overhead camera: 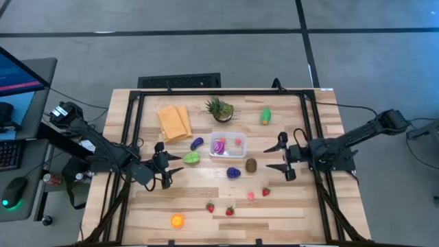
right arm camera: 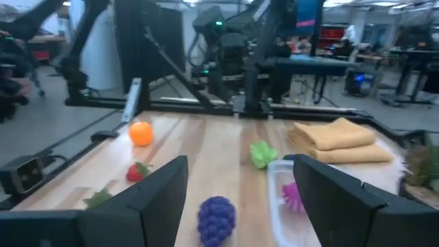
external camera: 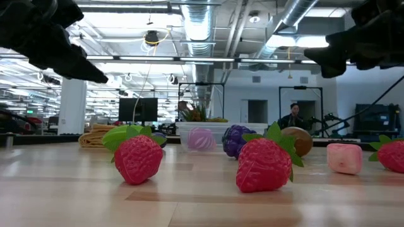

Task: Pick and placing Produce into tupperware
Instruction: Put the green starfruit into the transparent container

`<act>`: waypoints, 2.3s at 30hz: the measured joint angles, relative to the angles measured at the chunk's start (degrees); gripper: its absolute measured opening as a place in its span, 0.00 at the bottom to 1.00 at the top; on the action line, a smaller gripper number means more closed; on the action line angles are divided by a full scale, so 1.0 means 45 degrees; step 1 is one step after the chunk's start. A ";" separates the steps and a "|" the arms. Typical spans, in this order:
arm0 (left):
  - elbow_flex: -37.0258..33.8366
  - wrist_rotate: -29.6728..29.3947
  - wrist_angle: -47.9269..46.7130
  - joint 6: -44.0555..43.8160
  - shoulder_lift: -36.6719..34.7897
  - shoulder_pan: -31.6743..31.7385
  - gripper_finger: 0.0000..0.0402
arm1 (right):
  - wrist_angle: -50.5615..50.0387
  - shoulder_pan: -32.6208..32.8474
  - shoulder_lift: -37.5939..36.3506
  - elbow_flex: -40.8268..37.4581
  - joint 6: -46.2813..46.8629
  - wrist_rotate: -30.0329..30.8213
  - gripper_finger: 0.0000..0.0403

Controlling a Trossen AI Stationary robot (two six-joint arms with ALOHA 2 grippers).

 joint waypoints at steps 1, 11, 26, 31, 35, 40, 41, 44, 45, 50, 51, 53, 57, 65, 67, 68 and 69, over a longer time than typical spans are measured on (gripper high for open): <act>0.0000 0.0000 0.0182 0.0115 0.0000 0.0000 0.47 | 0.0021 -0.0066 0.0000 0.0000 -0.0067 0.0087 0.65; 0.0000 0.0100 0.0560 0.0304 0.0000 0.0262 0.47 | 0.0104 -0.0334 0.0015 -0.0001 -0.0234 0.0058 0.65; 0.0000 0.2828 0.0912 -0.0592 0.0000 0.0506 0.47 | -0.0198 -0.0329 0.0019 -0.0005 -0.0083 0.0047 0.65; 0.0000 0.3309 0.0896 -0.0418 0.0000 0.0379 0.47 | -0.0202 -0.0329 0.0019 -0.0010 -0.0083 0.0047 0.65; 0.0000 0.2453 0.0509 0.0425 0.0000 0.0492 0.47 | -0.0207 -0.0329 0.0019 -0.0010 -0.0022 0.0047 0.65; 0.0000 0.2025 -0.0782 0.0251 0.0000 0.1249 0.47 | -0.0207 -0.0329 0.0019 -0.0010 0.0155 0.0042 0.65; 0.0000 0.2075 -0.0990 0.0097 0.0000 0.1425 0.47 | -0.0207 -0.0329 0.0019 -0.0015 0.0155 0.0042 0.65; 0.0000 0.2098 -0.1298 -0.0057 0.0000 0.1921 0.47 | -0.0207 -0.0329 0.0019 -0.0015 0.0145 0.0042 0.65; 0.0000 0.2098 -0.1289 0.0023 0.0000 0.2078 0.47 | -0.0207 -0.0329 0.0019 -0.0015 0.0145 0.0042 0.65; 0.0000 0.2182 -0.1109 0.0623 0.0259 0.2850 0.47 | -0.0209 -0.0329 0.0019 -0.0015 0.0145 0.0039 0.65; 0.0000 0.2341 -0.1021 0.0708 0.0368 0.2971 0.47 | -0.0211 -0.0329 0.0019 -0.0015 0.0145 0.0029 0.65; 0.0000 0.2860 -0.0441 0.0969 0.0777 0.3234 0.48 | -0.0252 -0.0329 0.0019 -0.0015 0.0150 -0.0002 0.65; 0.0005 0.3620 0.0489 0.1207 0.1603 0.3732 0.50 | -0.0482 -0.0326 0.0024 -0.0015 0.0247 -0.0002 0.65; 0.0001 0.4295 0.0925 0.1206 0.2534 0.4576 0.61 | -0.0499 -0.0325 0.0024 -0.0015 0.0247 -0.0002 0.65; 0.0000 0.4407 0.1000 0.1206 0.2603 0.4745 0.64 | -0.0513 -0.0326 0.0024 -0.0016 0.0250 -0.0002 0.65; 0.0000 0.4425 0.0965 0.1206 0.2623 0.4817 0.66 | -0.0549 -0.0329 0.0024 -0.0019 0.0252 -0.0002 0.65; 0.0000 0.4426 0.0938 0.1207 0.2623 0.4880 0.67 | -0.0588 -0.0324 0.0024 -0.0019 0.0251 -0.0002 0.65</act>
